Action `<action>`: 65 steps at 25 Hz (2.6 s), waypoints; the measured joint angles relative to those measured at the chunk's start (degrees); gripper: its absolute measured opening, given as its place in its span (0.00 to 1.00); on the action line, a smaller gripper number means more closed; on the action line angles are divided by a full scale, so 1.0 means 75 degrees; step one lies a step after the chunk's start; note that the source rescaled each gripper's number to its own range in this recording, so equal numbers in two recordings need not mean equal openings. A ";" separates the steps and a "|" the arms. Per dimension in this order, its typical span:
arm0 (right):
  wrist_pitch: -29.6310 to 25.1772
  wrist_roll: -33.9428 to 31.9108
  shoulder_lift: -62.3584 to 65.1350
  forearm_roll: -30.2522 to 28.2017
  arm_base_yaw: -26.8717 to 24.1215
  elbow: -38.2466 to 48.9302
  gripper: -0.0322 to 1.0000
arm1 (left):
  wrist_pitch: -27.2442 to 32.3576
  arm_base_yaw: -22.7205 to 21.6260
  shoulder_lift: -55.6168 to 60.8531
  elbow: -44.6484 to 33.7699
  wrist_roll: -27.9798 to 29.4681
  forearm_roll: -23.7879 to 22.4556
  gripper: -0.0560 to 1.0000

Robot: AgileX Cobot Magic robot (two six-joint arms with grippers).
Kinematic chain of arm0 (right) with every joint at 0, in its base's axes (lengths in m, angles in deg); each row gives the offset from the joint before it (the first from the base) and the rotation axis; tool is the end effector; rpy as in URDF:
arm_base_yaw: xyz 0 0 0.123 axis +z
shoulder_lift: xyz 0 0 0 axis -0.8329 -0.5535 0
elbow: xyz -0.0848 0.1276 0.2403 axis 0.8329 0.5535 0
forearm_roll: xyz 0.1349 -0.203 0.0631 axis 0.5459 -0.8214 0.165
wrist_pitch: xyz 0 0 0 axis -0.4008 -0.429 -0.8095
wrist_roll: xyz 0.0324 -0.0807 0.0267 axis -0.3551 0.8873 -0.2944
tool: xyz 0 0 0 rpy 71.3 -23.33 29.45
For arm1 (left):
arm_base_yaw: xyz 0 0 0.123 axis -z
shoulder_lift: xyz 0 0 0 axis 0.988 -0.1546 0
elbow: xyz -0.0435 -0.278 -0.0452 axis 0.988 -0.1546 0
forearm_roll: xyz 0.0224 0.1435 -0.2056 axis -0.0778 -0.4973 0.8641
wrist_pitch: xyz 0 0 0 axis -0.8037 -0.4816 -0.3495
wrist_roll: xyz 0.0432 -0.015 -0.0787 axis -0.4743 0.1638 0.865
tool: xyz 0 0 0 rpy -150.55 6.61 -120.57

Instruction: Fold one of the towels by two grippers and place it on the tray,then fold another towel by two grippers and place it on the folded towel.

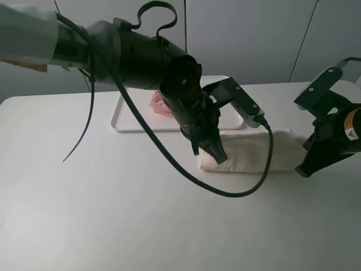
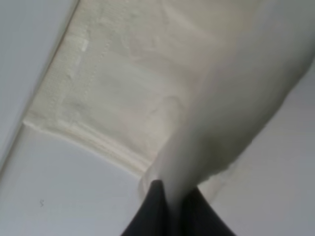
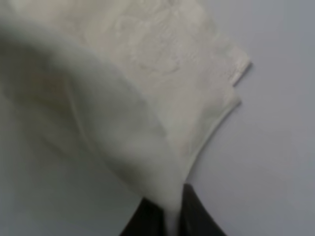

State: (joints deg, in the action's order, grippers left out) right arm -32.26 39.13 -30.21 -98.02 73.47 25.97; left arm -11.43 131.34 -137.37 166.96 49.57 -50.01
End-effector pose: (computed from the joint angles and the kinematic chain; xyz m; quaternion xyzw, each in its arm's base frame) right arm 0.2164 0.0458 0.1631 -0.3104 0.9102 -0.1198 0.2468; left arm 0.2882 -0.3379 0.1581 0.5161 0.8259 -0.0418 0.2232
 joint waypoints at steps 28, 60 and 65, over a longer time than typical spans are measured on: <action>-0.1026 -0.6752 -0.1689 -0.4657 0.0000 -0.0971 1.00 | -0.0697 -0.0673 -0.0125 0.0013 0.0979 -0.0894 0.98; -0.3446 0.2941 -0.3002 0.5505 -0.1759 -0.4282 1.00 | 0.3334 -0.1055 -0.2346 0.3220 0.3750 0.0961 0.99; -0.3968 0.2927 -0.3320 0.5167 -0.1759 -0.4815 1.00 | 0.3413 -0.1055 -0.2591 0.3220 0.3949 0.1193 0.99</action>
State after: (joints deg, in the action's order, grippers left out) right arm -62.02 61.08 -55.11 -59.27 60.27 -10.14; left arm 14.17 123.43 -156.80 191.11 79.18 -41.06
